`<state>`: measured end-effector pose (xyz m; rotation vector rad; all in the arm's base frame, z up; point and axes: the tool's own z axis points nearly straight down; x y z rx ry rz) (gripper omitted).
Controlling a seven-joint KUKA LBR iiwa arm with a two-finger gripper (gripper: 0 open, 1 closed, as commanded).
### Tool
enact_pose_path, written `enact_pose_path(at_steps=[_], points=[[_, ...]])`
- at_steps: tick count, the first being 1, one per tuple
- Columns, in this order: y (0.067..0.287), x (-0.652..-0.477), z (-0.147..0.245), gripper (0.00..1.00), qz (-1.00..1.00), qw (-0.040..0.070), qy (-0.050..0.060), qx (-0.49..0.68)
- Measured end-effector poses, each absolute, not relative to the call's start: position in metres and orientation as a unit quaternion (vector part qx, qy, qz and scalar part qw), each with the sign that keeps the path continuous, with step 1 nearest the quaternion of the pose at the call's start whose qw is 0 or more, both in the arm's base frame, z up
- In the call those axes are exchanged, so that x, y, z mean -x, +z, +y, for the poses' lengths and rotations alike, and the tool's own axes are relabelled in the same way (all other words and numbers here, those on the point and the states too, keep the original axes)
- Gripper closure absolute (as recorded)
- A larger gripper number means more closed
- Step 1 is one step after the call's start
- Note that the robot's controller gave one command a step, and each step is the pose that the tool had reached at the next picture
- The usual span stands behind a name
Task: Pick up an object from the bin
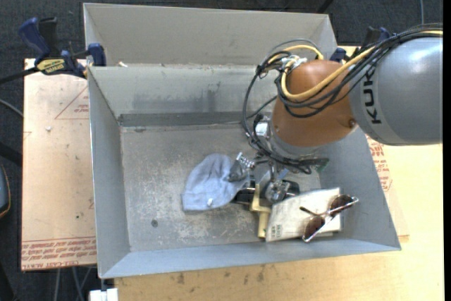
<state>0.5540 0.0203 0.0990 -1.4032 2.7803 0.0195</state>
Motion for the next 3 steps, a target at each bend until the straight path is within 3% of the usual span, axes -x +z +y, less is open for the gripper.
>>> enact_pose_path(at_steps=[1, 2, 3], points=[[0.099, -0.5541, 0.0203, 1.0, 0.893, 0.014, 0.006, 0.45], [0.0977, -0.5536, 0.0192, 0.0, 0.893, 0.013, 0.006, 0.451], [0.0978, -0.5536, 0.0192, 0.0, 0.893, 0.013, 0.006, 0.451]])
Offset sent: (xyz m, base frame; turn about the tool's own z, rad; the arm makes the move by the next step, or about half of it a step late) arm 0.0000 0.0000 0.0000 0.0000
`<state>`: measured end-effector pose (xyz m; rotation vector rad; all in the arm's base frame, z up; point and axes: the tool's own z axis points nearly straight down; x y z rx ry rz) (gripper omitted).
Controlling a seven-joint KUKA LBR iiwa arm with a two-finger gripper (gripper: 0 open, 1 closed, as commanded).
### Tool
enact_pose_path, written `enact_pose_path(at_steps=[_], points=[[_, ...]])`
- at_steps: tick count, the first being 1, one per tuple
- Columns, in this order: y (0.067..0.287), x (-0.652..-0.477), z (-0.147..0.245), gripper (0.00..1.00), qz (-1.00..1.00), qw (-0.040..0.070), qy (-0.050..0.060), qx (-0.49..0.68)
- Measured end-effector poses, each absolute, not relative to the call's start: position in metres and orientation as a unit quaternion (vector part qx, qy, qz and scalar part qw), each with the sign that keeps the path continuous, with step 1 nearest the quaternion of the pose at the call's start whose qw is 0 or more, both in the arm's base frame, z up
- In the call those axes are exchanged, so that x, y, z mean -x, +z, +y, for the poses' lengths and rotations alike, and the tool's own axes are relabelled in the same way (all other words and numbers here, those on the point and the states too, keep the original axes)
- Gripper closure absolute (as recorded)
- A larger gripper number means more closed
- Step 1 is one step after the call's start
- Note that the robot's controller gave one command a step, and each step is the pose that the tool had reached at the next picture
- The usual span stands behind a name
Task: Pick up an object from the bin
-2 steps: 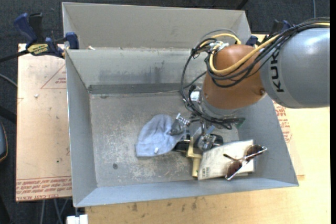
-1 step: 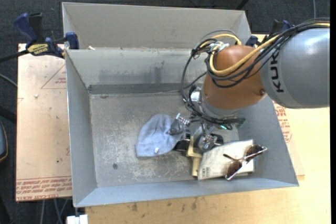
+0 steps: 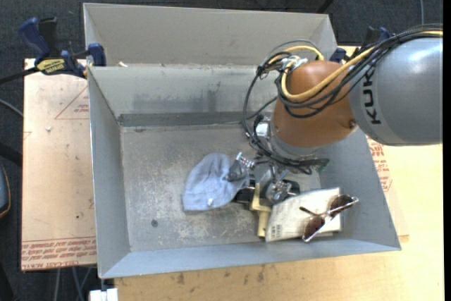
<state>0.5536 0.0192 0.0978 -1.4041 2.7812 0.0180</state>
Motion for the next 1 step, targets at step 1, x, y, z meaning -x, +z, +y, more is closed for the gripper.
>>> enact_pose_path(at_steps=[1], points=[[0.0988, -0.5548, 0.0199, 1.0, 0.89, 0.015, 0.005, 0.456]])
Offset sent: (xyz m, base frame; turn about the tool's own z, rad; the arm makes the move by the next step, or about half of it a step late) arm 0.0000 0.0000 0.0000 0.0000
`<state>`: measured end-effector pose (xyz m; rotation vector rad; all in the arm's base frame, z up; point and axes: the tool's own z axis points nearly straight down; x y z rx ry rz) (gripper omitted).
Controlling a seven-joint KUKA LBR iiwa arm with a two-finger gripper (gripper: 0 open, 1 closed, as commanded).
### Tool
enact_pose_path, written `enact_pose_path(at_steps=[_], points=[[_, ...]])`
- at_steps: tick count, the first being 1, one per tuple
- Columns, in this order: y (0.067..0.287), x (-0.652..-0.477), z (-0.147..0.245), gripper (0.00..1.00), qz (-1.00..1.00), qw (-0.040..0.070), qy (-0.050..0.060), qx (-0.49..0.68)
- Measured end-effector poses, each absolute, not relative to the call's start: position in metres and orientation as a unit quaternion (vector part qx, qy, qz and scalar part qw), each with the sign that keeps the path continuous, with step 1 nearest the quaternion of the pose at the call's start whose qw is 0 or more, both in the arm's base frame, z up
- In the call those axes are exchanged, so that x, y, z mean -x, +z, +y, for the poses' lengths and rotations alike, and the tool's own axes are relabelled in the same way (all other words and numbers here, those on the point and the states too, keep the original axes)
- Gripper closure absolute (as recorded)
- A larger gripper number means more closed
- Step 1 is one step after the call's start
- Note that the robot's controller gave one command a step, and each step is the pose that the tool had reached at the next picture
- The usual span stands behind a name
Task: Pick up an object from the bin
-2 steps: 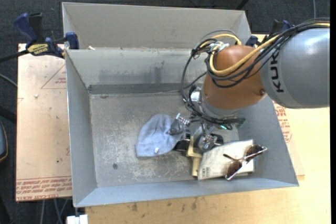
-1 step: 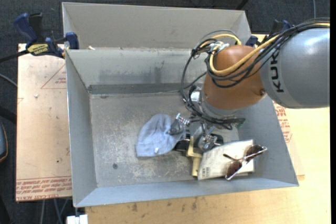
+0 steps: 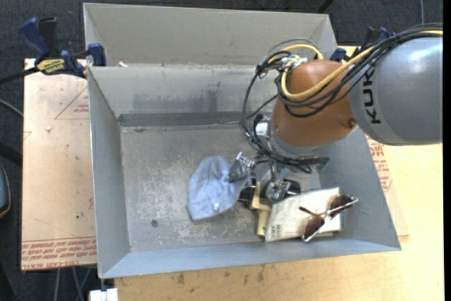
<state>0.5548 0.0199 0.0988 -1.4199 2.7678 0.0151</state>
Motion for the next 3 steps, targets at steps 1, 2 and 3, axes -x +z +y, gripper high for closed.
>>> enact_pose_path(at_steps=[1, 2, 3], points=[[0.099, -0.555, 0.02, 1.0, 0.89, 0.015, 0.005, 0.456], [0.103, -0.552, 0.022, 1.0, 0.888, 0.014, 0.0, 0.46], [0.215, -0.547, -0.025, 1.0, 0.885, 0.001, 0.001, 0.465]])
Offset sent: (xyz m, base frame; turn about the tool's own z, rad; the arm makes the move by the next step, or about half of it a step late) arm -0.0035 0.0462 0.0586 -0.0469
